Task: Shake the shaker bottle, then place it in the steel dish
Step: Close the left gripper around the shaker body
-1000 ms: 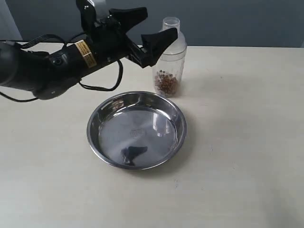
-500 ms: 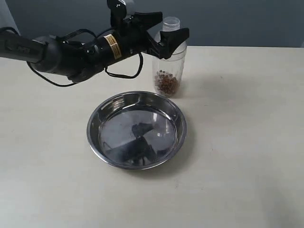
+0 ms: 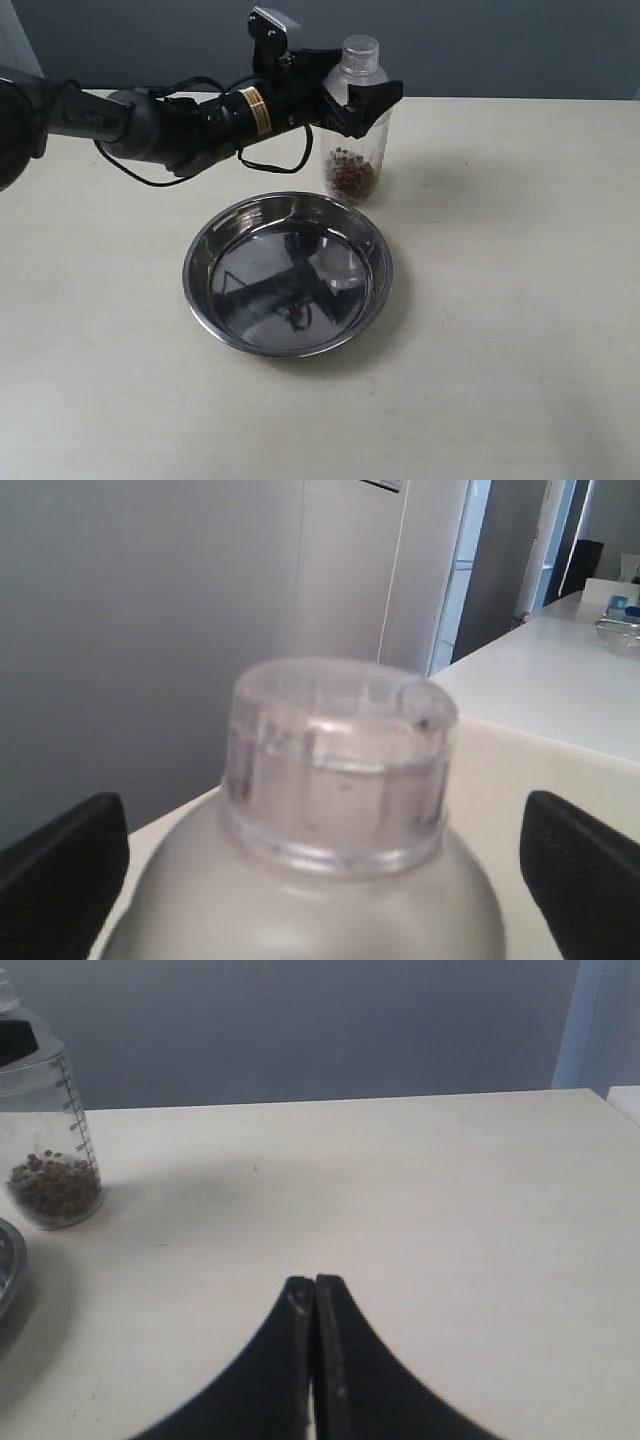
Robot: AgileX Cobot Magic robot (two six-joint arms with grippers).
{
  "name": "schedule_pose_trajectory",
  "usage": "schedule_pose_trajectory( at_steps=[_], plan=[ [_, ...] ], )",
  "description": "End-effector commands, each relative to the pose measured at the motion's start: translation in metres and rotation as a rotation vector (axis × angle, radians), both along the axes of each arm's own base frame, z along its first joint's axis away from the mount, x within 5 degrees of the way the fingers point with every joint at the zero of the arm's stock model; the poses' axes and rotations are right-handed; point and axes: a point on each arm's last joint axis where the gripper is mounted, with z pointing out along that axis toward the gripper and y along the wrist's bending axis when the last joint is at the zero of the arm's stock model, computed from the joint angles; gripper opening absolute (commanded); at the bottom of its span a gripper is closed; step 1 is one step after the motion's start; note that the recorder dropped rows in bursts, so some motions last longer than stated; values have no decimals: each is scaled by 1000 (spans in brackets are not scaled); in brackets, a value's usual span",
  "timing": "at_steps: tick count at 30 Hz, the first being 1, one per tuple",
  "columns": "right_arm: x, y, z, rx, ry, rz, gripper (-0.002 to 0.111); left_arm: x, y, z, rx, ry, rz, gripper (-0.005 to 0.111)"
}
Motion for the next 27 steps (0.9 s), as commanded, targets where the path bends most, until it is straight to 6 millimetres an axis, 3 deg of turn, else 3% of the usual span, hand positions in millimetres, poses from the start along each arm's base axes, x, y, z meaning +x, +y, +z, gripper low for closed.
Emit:
schedule_pose_trajectory(
  at_steps=[1,3,12,27],
  plan=[
    [0,0,1,1,-15,1,-1,2,-2,-18,-1,60,-6,106],
    [0,0,1,1,-15,1,-1,2,-2,-30,12,85,-9,106],
    [0,0,1,1,-15,1,-1,8,-3,-51,66,147,-6,106],
    [0,0,1,1,-15,1,-1,15,-6,-56,82,153,-13,102]
  ],
)
